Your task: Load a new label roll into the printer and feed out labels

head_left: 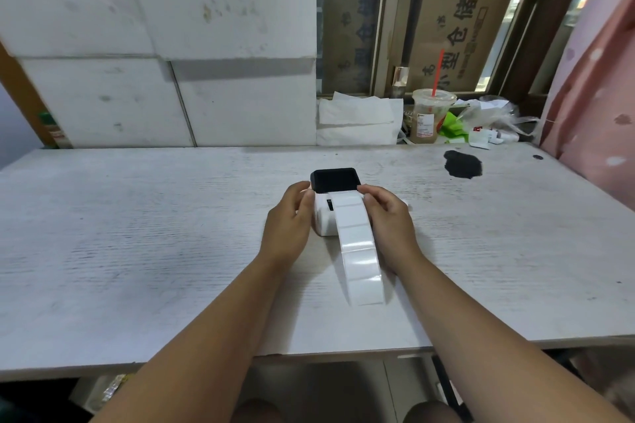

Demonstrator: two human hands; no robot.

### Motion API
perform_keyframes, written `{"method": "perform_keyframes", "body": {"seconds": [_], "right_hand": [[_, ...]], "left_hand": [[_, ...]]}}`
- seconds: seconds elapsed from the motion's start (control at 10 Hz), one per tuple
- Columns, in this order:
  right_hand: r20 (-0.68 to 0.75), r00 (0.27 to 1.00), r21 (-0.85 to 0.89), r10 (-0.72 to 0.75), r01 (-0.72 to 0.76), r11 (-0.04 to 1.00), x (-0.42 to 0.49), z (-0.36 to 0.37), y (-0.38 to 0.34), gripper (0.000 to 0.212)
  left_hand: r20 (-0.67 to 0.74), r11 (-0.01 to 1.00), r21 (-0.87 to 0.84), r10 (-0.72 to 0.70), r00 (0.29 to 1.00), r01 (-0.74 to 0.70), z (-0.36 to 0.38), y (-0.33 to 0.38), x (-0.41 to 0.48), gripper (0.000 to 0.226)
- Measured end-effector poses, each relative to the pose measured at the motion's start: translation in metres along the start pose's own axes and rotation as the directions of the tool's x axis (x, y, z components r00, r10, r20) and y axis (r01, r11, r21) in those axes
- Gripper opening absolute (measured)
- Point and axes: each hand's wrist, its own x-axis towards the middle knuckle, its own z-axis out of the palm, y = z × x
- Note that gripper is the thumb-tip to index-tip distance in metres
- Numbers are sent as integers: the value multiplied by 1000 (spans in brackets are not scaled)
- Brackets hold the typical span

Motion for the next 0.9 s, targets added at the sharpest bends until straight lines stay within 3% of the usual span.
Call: {"method": "perform_keyframes", "body": {"seconds": [0.1, 0.3, 0.7, 0.8, 0.9], "right_hand": [[-44, 999, -78, -30, 26, 997, -4, 2, -2, 23], [-112, 990, -268, -85, 52, 962, -21, 1, -5, 27], [65, 996, -413, -55, 76, 908, -49, -18, -7, 43], [58, 997, -457, -55, 75, 886, -51, -22, -9, 40], [62, 997, -553, -47, 74, 830, -52, -27, -17, 36]], "left_hand": [[44, 999, -9, -36, 998, 36, 1, 1, -2, 31], [125, 987, 159, -6, 992, -14, -1, -2, -15, 41], [215, 959, 275, 9, 977, -70, -6, 1, -50, 55], [221, 951, 290, 40, 974, -105, -6, 4, -56, 37], [131, 831, 550, 10, 991, -81, -9, 6, -56, 36]]}}
